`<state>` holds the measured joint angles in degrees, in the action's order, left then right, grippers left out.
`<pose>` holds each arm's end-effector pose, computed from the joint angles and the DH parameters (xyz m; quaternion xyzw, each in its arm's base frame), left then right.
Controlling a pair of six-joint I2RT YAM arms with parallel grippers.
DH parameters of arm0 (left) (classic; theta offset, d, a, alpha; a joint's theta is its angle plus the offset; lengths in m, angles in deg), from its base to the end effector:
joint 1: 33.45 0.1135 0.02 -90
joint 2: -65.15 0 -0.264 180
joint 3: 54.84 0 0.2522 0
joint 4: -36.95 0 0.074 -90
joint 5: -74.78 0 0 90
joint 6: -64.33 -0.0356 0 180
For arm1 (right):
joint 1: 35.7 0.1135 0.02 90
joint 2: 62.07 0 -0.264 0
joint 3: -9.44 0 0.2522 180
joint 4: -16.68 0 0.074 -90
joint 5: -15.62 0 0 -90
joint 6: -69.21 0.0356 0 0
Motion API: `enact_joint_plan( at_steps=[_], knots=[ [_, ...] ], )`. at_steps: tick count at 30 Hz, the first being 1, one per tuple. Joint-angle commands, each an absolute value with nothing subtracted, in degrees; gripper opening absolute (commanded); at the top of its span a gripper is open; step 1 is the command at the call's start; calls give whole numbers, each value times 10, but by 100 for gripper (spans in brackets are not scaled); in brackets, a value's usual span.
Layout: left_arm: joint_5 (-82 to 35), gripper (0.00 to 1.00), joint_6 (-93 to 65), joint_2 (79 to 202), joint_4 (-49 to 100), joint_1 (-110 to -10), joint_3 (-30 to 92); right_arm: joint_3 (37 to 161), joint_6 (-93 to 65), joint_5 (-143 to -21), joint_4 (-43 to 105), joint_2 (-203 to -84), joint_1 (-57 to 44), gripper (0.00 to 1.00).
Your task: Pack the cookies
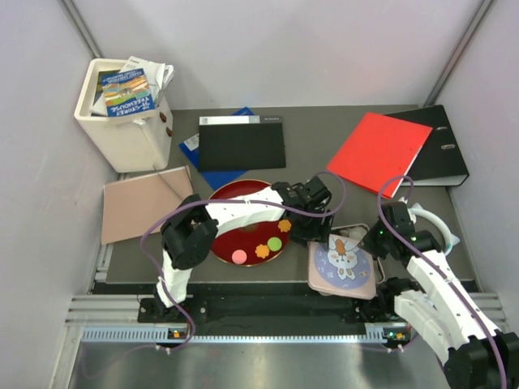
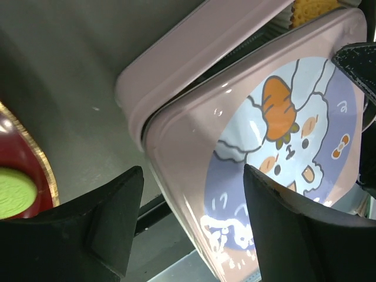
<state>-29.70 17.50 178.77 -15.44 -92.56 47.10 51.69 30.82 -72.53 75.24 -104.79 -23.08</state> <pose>0.2081 -0.3652 0.2068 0.1620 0.9535 -0.2504 0.0440 0.1316 0.0283 0.1966 0.3256 0.9069 0.1287 0.2344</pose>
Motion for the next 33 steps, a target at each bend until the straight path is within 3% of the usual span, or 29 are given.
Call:
enact_joint_plan(
  at_steps=[1,7,16,23,33],
  knots=[
    [-256,74,150,1726,-186,-917,493,522,318,-704,752,-1043,-226,0],
    [-233,72,120,1675,-216,-914,471,527,315,-702,750,-1040,-226,0],
    [-358,57,51,1587,-197,-915,395,540,306,-702,746,-1041,-226,0],
    [-459,52,29,1593,-178,-936,360,553,301,-704,746,-1042,-226,0],
    [-492,49,61,1611,-77,-951,316,566,296,-710,748,-1041,-225,0]
  ],
)
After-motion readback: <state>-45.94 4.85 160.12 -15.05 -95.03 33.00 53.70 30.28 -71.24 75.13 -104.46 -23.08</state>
